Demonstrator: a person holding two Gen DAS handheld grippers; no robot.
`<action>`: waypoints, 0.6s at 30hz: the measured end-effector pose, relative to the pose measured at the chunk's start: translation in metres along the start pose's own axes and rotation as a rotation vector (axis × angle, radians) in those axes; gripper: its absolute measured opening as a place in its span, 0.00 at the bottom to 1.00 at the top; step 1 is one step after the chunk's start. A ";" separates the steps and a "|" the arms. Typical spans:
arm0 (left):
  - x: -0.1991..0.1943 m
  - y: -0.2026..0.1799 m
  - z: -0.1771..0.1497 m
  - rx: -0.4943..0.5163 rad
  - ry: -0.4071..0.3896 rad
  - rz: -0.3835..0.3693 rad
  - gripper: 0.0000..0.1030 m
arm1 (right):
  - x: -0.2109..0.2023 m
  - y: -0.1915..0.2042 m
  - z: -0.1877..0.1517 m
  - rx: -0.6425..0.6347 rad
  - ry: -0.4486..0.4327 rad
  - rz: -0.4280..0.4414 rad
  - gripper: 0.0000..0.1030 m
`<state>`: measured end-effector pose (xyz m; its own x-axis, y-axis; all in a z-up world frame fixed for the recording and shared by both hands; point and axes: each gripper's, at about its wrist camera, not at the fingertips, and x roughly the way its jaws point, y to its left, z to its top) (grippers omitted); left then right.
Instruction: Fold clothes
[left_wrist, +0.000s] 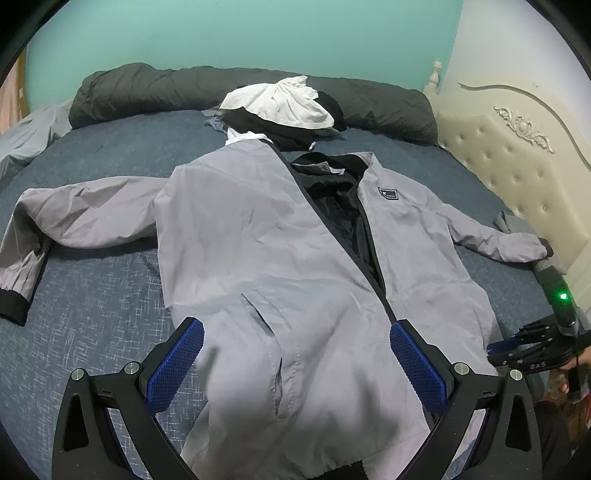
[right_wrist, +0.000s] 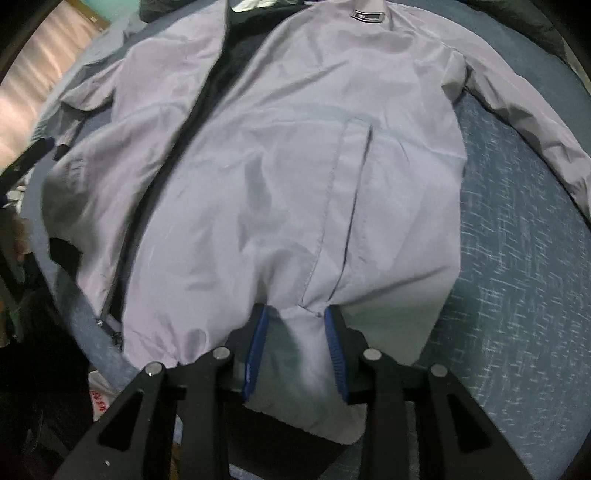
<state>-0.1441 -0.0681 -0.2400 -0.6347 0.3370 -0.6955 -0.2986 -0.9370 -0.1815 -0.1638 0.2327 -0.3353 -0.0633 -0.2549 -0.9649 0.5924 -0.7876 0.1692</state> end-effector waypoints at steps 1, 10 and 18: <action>0.001 0.000 -0.001 0.001 0.002 0.002 1.00 | -0.003 0.001 0.001 -0.012 -0.004 -0.015 0.32; 0.000 0.008 -0.003 -0.007 0.003 0.010 1.00 | -0.029 0.035 0.015 -0.066 -0.082 0.014 0.39; -0.003 0.015 -0.005 -0.018 -0.001 0.015 1.00 | 0.013 0.076 0.018 -0.190 0.021 -0.044 0.36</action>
<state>-0.1430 -0.0834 -0.2445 -0.6395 0.3230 -0.6977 -0.2762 -0.9434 -0.1836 -0.1339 0.1595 -0.3316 -0.0766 -0.2092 -0.9749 0.7306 -0.6771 0.0879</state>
